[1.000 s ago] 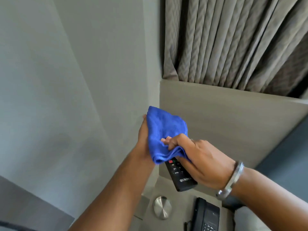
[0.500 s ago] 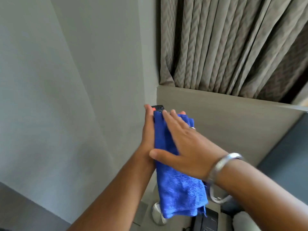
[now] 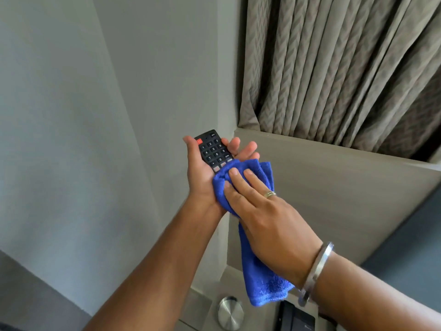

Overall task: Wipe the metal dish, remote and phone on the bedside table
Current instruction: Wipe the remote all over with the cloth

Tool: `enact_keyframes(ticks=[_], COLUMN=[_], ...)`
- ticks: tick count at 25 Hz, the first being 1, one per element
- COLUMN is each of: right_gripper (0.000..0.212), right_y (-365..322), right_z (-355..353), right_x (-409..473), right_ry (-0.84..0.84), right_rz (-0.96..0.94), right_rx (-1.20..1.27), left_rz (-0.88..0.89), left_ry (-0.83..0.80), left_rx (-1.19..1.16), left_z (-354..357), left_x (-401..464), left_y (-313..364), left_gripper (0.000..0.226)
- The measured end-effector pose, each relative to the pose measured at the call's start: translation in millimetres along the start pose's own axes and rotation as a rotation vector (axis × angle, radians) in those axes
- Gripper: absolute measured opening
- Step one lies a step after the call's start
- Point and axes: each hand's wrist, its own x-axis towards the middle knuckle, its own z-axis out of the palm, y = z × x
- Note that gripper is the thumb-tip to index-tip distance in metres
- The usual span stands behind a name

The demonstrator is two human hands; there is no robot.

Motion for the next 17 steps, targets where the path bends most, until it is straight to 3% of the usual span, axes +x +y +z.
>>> enact_keyframes(ticks=[5,11,15,17], right_gripper=[0.061,0.071,0.061,0.060], right_y=[11.9,42.1,87.5,101.4], right_z=[-4.6,-16.6,-38.2,-54.1], right_x=[-26.2,-36.7,-39.7,-34.5], right_ry=[-0.146,-0.251,-0.248,-0.162], right_rz=[-0.110,-0.022,0.201,0.341], right_rx=[-0.126,-0.106,-0.137,-0.122], left_rz=[0.135,0.221,0.246,0.216], left_ry=[0.043,0.028,-0.011,-0.063], left_rx=[-0.019,0.011,0.026,0.089], left_z=[5.0,5.9,-0.1,1.0], left_x=[8.6,32.7,33.8,29.1], left_y=[2.9,16.3,35.1,34.6], left_gripper=[0.072,0.075,0.077,0.076])
